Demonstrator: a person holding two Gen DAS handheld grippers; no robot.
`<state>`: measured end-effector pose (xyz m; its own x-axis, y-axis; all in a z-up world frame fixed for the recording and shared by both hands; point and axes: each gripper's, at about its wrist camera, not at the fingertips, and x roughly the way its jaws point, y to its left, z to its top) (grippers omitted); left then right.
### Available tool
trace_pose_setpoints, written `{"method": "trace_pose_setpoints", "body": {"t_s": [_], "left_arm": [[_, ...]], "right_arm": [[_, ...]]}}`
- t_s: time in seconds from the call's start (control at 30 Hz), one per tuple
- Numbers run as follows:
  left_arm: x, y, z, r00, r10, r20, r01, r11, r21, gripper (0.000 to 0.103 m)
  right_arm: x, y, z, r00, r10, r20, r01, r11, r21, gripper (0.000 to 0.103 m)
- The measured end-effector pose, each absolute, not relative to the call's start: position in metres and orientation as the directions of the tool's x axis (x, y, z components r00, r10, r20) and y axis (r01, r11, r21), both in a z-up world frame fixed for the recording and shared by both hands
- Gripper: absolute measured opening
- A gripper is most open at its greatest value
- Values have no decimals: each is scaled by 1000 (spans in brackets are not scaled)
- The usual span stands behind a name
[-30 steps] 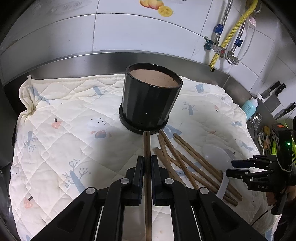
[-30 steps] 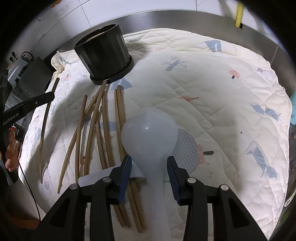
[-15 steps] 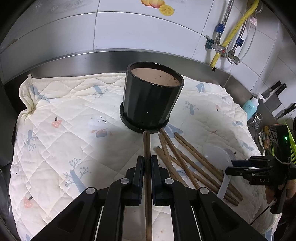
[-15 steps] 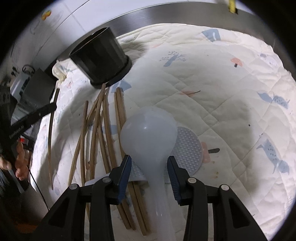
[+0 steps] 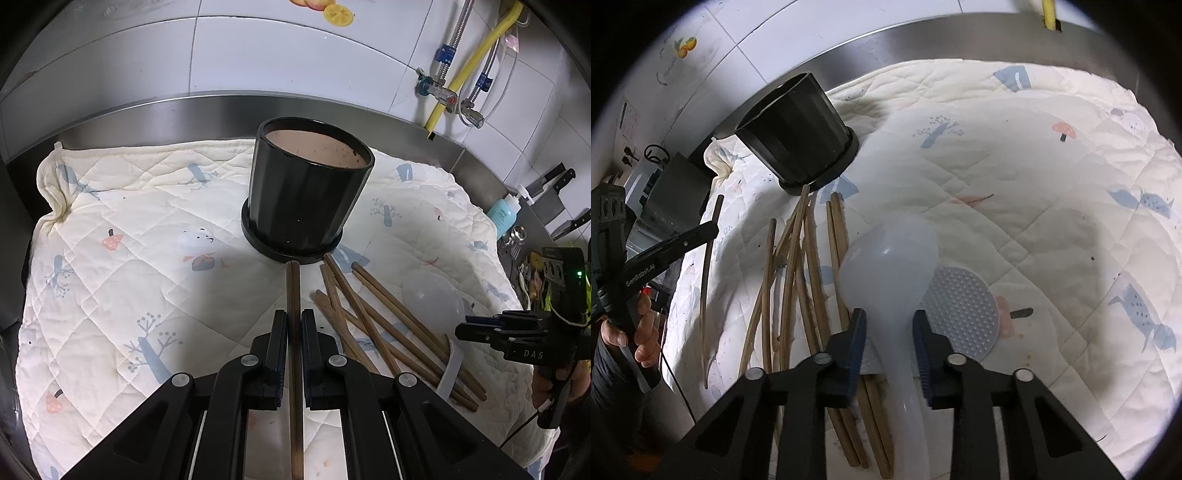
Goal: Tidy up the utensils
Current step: 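Lift the white ladle with the right tool while the left tool holds the chopstick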
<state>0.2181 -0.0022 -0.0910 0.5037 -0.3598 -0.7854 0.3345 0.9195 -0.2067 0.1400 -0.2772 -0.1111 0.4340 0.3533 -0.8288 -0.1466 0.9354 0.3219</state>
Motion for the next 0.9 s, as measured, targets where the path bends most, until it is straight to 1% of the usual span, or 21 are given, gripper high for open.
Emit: {"method": "trace_pose_setpoints", "body": {"t_s": [0.13, 0.23, 0.5, 0.9], "left_arm": [[218, -2, -91, 505, -357, -786, 333, 921, -205, 7], [219, -2, -92, 504, -356, -787, 325, 922, -209, 7], [219, 0, -91, 509, -351, -786, 315, 926, -209, 7], [219, 6, -91, 510, -348, -787, 295, 930, -219, 7]], "right_arm": [[136, -274, -107, 438, 370, -819, -176, 929, 326, 20], [135, -274, -106, 435, 400, -807, -189, 916, 353, 20], [135, -266, -99, 439, 437, -785, -242, 899, 365, 20], [141, -241, -96, 418, 455, -786, -332, 882, 334, 20]]}}
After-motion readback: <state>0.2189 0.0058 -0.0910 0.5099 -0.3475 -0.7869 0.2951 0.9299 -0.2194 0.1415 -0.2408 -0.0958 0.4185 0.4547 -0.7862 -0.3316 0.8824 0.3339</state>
